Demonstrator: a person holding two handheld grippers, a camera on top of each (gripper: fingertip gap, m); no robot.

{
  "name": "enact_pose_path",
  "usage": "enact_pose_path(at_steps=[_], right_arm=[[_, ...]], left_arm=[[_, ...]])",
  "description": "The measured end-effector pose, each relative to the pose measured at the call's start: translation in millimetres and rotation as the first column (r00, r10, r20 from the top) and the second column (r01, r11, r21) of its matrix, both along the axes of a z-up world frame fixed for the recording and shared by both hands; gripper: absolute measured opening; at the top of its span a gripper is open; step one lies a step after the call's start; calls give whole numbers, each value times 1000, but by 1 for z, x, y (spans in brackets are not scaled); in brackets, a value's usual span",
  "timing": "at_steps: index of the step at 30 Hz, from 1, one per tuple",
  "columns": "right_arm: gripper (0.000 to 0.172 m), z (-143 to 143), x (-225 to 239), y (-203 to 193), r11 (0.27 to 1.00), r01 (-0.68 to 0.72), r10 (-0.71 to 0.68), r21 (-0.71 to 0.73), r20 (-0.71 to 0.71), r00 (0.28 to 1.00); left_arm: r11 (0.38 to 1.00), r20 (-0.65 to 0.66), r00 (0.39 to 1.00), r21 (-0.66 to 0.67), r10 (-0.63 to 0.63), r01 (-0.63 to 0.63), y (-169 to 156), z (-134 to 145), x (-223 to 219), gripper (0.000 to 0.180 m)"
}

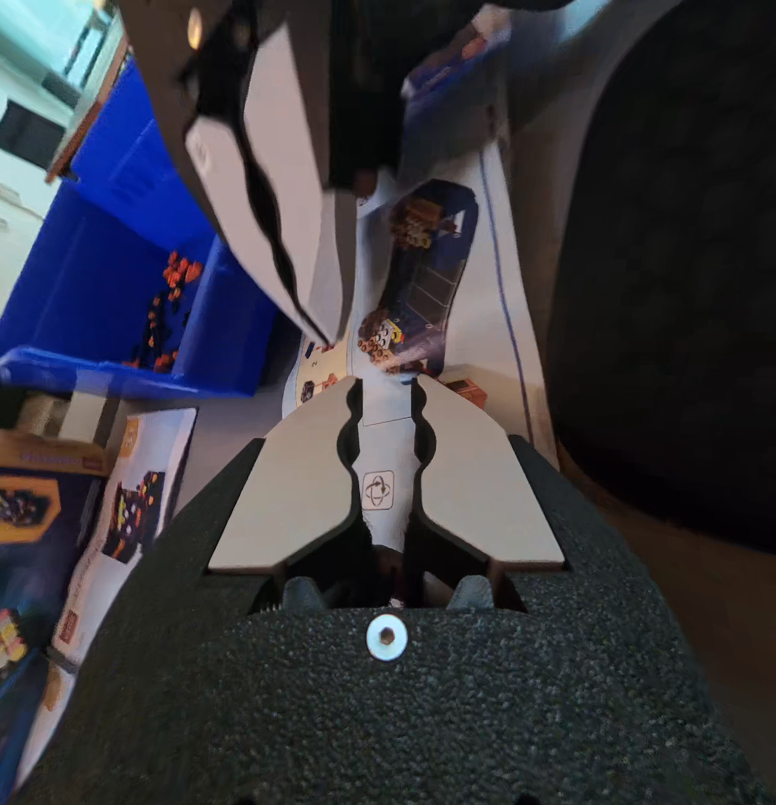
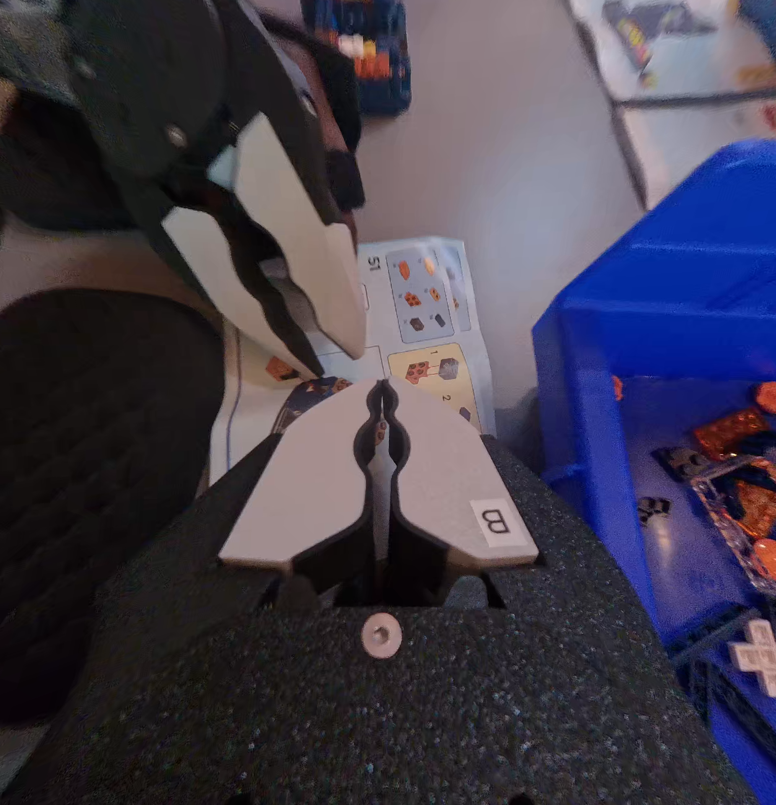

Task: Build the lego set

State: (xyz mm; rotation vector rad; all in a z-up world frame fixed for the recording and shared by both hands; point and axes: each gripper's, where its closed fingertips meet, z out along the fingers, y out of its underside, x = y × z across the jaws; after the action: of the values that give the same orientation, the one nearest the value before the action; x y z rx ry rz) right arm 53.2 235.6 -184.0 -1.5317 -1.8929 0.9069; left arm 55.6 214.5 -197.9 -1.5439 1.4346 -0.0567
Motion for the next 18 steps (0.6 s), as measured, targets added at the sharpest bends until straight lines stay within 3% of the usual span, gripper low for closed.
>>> enact_pose_path(at_steps=[3, 8, 13, 18], right_arm=[[1, -28, -6, -6, 998, -35, 29, 56, 112, 993], [0, -26, -12, -9, 999, -43, 43, -5, 35, 998], [0, -26, -10, -10, 998, -27, 29, -54, 43, 999], [0, -25, -3, -13, 990, -23, 32, -138, 60, 998]], left_arm=[[998, -102, 995, 66, -3, 10, -4, -5, 2, 14], [991, -248, 968, 119, -30, 62, -11, -4, -9, 15], [998, -125, 991, -62, -37, 29, -17, -8, -19, 9], [992, -75, 997, -129, 0, -10, -17, -9, -20, 9]])
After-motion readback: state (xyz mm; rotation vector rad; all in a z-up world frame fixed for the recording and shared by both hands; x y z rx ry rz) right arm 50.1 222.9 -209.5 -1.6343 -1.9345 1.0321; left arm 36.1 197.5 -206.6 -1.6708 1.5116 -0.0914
